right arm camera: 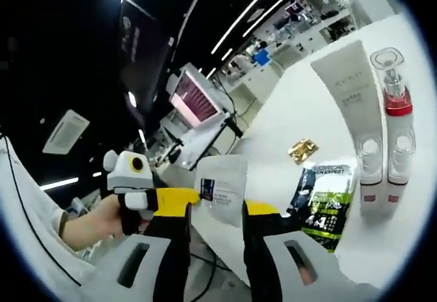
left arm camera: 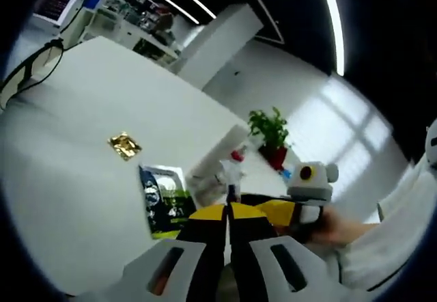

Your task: Arrange the skincare products in the storage area until every visible bottle or jar stands upright without overlapping.

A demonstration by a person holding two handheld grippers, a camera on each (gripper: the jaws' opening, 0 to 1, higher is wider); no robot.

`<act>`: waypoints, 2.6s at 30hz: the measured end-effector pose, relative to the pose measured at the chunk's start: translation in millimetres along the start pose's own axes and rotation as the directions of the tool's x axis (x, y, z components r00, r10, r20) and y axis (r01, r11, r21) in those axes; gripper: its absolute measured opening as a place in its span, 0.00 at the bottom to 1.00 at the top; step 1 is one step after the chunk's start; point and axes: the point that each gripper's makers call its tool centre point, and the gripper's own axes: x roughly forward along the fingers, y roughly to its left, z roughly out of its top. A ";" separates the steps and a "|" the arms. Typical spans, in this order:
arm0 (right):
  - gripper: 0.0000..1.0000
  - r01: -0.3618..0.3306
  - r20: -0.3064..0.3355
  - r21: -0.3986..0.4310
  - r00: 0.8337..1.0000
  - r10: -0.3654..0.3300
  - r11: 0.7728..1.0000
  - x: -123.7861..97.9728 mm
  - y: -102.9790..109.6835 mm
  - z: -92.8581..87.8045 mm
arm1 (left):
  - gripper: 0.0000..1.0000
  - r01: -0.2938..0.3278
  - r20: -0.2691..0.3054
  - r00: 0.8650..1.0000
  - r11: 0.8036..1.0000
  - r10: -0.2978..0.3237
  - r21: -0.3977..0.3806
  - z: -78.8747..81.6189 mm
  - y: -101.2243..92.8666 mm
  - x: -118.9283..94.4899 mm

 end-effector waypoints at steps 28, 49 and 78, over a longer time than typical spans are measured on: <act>0.79 0.070 -0.142 -0.243 0.984 -0.107 0.967 6.0 -23.8 -31.0 | 0.01 -0.145 -0.171 0.978 0.982 0.123 -0.122 -25.3 87.9 5.6; 0.93 0.043 -0.209 -0.284 0.972 -0.106 0.958 9.6 -26.9 -49.7 | 0.01 -0.227 -0.288 0.943 0.957 0.169 -0.180 -48.0 130.8 20.3; 0.94 0.037 -0.222 -0.264 0.970 -0.098 0.964 10.3 -26.4 -54.9 | 0.01 -0.255 -0.369 0.892 0.965 0.261 0.065 -48.7 151.3 23.3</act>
